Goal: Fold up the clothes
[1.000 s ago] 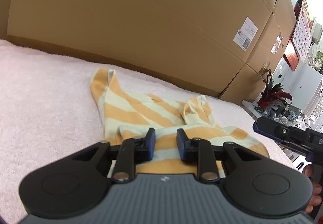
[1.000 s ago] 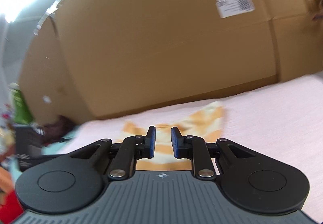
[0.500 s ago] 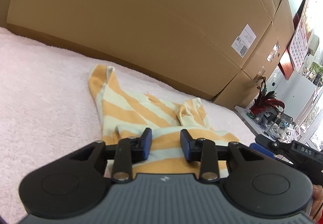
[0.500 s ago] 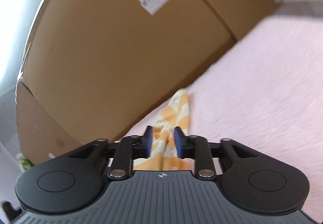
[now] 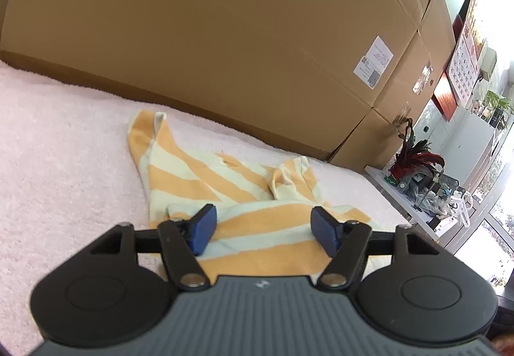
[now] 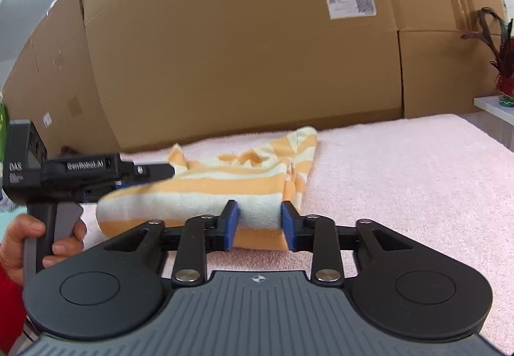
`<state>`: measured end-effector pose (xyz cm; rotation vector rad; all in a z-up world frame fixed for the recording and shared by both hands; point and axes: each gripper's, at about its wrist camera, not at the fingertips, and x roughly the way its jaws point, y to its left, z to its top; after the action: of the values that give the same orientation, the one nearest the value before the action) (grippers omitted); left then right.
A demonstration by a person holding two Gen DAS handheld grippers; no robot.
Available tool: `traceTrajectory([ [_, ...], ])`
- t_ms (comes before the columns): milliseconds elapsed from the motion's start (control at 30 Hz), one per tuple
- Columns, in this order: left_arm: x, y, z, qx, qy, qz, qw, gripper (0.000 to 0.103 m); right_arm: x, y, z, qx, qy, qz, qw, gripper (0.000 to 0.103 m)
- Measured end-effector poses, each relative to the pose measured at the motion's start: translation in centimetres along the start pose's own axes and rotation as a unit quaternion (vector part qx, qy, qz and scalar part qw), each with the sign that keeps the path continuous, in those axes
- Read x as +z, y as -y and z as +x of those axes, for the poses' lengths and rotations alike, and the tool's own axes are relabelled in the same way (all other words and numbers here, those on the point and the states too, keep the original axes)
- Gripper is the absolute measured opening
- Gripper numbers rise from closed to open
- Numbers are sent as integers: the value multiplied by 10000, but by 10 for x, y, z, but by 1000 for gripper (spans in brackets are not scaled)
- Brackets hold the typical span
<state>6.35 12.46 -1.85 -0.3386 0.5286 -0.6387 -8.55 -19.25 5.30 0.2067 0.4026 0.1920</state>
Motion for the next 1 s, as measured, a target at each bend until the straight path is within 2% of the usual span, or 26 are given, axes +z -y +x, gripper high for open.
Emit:
traceTrajectory([
  [33, 0, 0, 0, 9, 7, 14, 10000, 74, 1, 1, 1, 64, -66, 55, 9999, 30],
  [133, 0, 0, -2, 112, 91, 28, 9999, 76, 6, 28, 5, 590, -134, 1152, 9915, 20],
  [167, 0, 0, -3, 160, 132, 17, 9998, 77, 3, 43, 6, 921, -105, 1745, 9803, 18],
  [233, 0, -1, -5, 238, 197, 0, 9995, 79, -4, 70, 8, 1529, -62, 2828, 9469, 14],
  [367, 0, -1, -4, 269, 188, -1, 9995, 80, -13, 65, 13, 1333, -501, 2263, 9636, 14],
  [400, 0, -1, -4, 277, 186, -1, 9994, 80, -12, 61, 11, 1242, -492, 2141, 9676, 15],
  [433, 1, -2, -4, 285, 184, -1, 9994, 80, -10, 57, 8, 1111, -448, 2011, 9722, 25],
  [467, 0, -2, -4, 291, 184, 0, 9994, 80, -7, 53, 4, 992, -326, 1877, 9767, 29],
  [567, 0, -2, -5, 300, 189, 8, 9994, 81, 1, 41, -2, 791, -4, 1503, 9855, 29],
  [700, 0, -2, -5, 298, 184, 11, 9994, 82, 12, 31, 13, 610, -33, 1254, 9902, 34],
  [767, 1, -2, -5, 300, 176, 3, 9994, 82, 15, 28, 24, 579, -150, 1154, 9915, 27],
  [833, 1, -1, -4, 300, 172, 1, 9994, 83, 16, 32, 24, 727, -141, 1369, 9878, 14],
  [933, 0, -1, -4, 283, 170, 6, 9995, 83, 18, 52, 23, 1162, -185, 2129, 9700, 13],
  [1000, 0, -1, -4, 271, 167, 10, 9995, 84, 11, 61, 31, 1021, -444, 2336, 9659, 13],
])
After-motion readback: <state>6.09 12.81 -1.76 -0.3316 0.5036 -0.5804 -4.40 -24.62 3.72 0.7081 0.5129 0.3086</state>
